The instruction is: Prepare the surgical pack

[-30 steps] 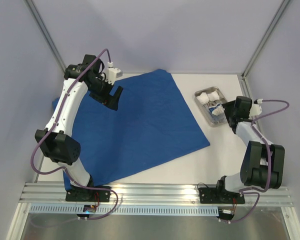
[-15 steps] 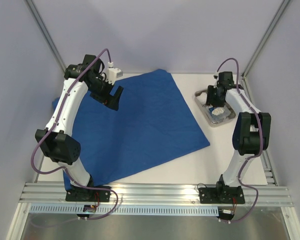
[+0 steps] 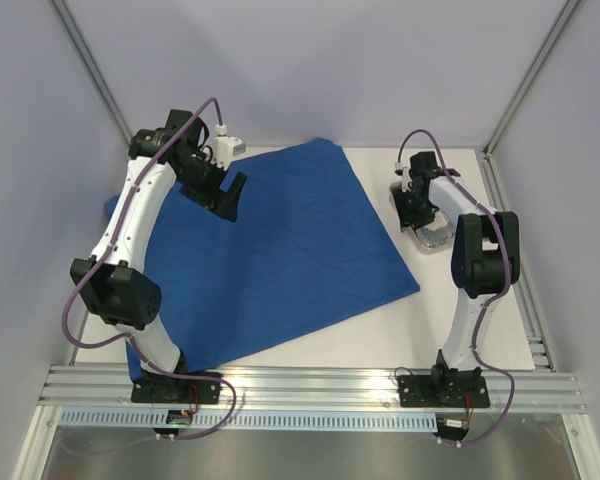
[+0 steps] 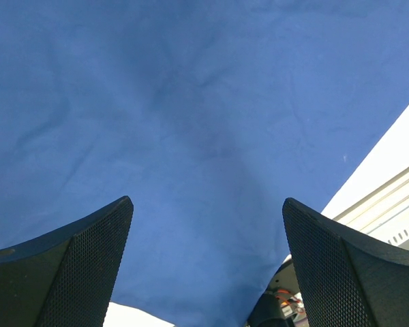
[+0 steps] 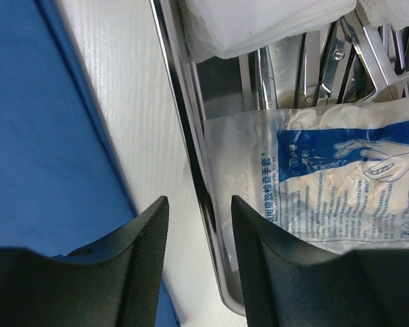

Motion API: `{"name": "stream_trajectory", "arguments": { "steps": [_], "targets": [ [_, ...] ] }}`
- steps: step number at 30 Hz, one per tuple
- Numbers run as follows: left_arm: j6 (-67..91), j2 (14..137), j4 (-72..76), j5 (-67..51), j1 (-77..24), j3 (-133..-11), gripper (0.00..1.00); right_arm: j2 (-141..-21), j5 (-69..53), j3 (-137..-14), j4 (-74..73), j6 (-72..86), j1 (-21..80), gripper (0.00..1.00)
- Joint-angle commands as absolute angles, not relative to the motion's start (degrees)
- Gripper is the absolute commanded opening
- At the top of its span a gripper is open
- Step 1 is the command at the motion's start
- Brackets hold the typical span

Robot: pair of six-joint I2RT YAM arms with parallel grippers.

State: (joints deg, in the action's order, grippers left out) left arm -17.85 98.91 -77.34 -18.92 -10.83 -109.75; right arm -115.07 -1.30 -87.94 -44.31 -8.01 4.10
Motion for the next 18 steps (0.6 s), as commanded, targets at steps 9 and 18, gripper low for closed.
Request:
{"name": "stream_trajectory", "arguments": {
  "steps": [9,18],
  "targets": [
    [-16.35,99.58,-77.87,-10.46,-10.81,-103.01,1.00,-117.07,1.76,-89.65,-43.42,-14.41,5.10,0.32],
    [-16.70,99.49,-78.05,-11.07,-10.81,-103.27,1.00,-117.51,4.22,-87.45,-40.78,-16.52,5.89,0.26]
  ]
}}
